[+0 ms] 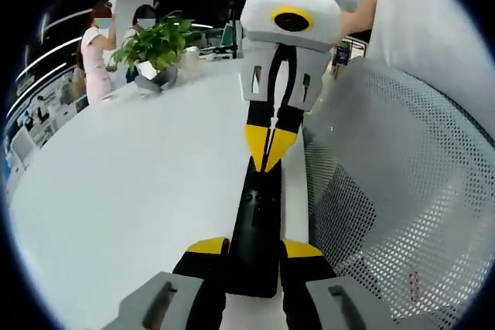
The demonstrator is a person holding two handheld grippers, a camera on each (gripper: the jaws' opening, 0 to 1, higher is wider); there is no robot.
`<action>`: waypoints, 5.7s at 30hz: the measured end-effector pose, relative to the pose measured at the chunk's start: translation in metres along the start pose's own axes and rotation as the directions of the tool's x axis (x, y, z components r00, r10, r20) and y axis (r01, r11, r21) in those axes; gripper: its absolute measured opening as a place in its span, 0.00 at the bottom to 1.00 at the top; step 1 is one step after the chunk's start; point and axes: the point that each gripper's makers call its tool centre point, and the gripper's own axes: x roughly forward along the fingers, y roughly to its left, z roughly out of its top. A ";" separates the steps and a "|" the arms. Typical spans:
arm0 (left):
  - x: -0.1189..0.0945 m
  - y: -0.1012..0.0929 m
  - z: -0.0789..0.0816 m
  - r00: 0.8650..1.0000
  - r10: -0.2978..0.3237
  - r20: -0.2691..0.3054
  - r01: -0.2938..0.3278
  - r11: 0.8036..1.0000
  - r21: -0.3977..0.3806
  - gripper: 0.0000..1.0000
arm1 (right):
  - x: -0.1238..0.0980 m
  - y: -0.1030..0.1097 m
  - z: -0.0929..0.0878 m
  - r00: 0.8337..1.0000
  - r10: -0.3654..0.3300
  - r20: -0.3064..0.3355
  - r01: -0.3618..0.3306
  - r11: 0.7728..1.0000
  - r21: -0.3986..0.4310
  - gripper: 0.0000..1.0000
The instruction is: Press the specified remote control buttons in sequence, fully releasing each button before pressing the next.
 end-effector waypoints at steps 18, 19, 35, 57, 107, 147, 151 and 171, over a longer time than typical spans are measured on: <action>0.000 -0.001 0.001 1.000 -0.001 0.017 0.001 1.000 0.007 0.25 | 0.001 -0.001 0.003 0.999 0.011 0.039 -0.012 0.999 0.032 0.05; 0.000 -0.001 0.001 1.000 -0.001 0.017 0.001 1.000 0.008 0.25 | 0.000 0.000 0.003 0.999 0.012 0.035 -0.013 1.000 0.018 0.05; 0.000 -0.002 0.001 1.000 -0.002 0.020 0.002 1.000 0.005 0.25 | 0.004 0.002 0.003 0.997 0.040 -0.070 -0.046 0.995 -0.084 0.05; 0.001 -0.001 0.001 1.000 0.010 0.011 -0.010 1.000 0.021 0.25 | -0.001 -0.001 0.007 0.982 0.004 0.190 -0.005 1.000 0.000 0.05; 0.002 -0.001 0.002 1.000 0.010 0.025 -0.010 1.000 0.015 0.25 | 0.004 -0.003 0.014 0.998 0.029 0.050 -0.031 0.999 0.024 0.00; 0.002 -0.002 0.003 0.999 0.011 0.035 -0.011 1.000 0.001 0.25 | 0.000 -0.003 0.007 0.999 0.030 0.044 -0.034 0.996 0.087 0.00; 0.002 -0.002 0.003 0.999 0.011 0.033 -0.011 1.000 0.005 0.25 | 0.000 -0.002 0.006 0.999 0.032 0.043 -0.037 0.994 0.101 0.00; 0.002 -0.001 0.003 0.999 0.008 0.032 -0.009 1.000 0.009 0.25 | 0.007 0.000 0.006 0.988 0.033 -0.150 -0.042 0.997 -0.058 0.00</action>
